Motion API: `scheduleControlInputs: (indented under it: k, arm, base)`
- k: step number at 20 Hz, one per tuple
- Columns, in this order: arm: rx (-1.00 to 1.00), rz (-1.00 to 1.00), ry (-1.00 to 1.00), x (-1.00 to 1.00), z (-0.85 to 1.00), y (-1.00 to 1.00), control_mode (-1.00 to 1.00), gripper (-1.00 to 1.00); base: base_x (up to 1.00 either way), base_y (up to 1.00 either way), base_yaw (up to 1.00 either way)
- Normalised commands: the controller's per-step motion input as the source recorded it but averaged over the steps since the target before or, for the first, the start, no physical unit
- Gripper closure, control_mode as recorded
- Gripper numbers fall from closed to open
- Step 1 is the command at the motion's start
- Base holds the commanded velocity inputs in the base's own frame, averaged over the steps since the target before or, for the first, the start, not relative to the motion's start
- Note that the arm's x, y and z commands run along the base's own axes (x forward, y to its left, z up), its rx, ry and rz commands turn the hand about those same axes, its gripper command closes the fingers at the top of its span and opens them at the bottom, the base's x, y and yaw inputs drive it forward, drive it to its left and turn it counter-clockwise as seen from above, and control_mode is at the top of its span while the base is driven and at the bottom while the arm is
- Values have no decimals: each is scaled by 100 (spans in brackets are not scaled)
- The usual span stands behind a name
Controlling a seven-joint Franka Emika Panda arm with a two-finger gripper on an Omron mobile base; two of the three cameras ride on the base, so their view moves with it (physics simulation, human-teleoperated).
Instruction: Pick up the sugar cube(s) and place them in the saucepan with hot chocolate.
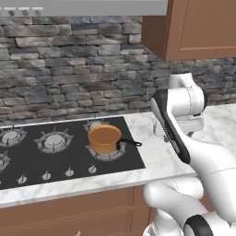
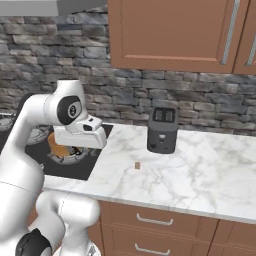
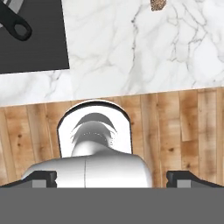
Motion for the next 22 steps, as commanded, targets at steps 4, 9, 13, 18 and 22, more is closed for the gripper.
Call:
scheduleControlInputs:
  k: [4, 9, 13, 18, 22]
  arm:
    - [0, 0, 0, 0, 0, 0, 100, -100]
    - [0, 0, 0, 22, -12, -15, -100, -100]
    - [6, 0, 0, 36, -33, -57, -100, -100]
    - [12, 3, -1, 62, -44, -59, -100, -100]
    - [3, 15, -11, 59, -53, -64, -100, -100]
  base:
    - [16, -1, 0]
    - [0, 0, 0]
    - [0, 0, 0]
    - [0, 0, 0]
    - [0, 0, 0]
